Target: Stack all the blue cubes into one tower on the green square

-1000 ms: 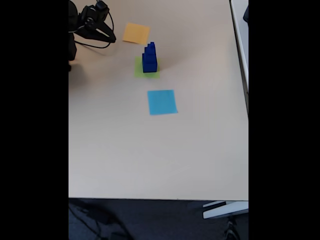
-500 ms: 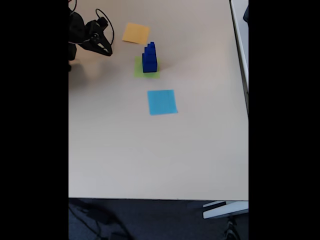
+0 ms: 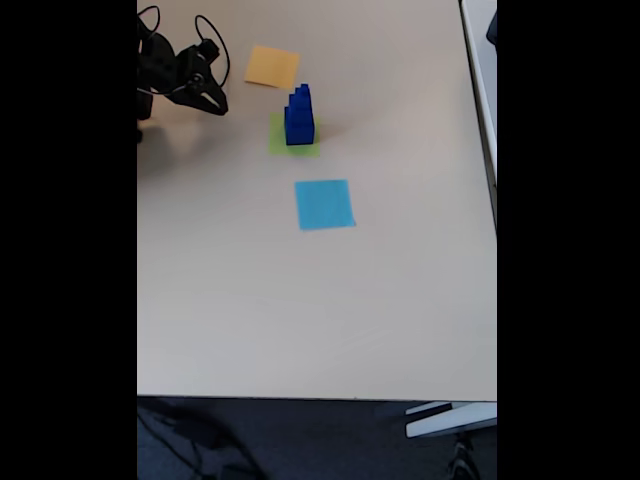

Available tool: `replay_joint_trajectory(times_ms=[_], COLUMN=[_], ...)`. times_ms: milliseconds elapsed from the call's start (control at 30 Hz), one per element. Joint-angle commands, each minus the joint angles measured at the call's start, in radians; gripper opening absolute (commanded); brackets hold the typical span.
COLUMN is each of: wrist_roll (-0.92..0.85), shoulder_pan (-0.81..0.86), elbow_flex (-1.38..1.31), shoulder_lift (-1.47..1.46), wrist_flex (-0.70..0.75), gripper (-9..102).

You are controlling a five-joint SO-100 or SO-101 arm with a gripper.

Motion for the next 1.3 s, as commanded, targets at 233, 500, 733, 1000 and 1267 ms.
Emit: replay_joint_trajectory(times_ms=[233,500,733,1000,1267], wrist_roll=[-0.002,0.002,0.002,0.002,0.002], shoulder_pan=[-0.012,-0.012,-0.012,-0.012,-0.012], elbow_flex=[0.008,0.0,-0.002,-0.002,-0.002], shoulder_lift=[0.025,0.025,0.025,0.025,0.025], wrist_flex=[-0.015,-0.011,-0.011,-0.011,-0.011], gripper=[0,0,0,0,0])
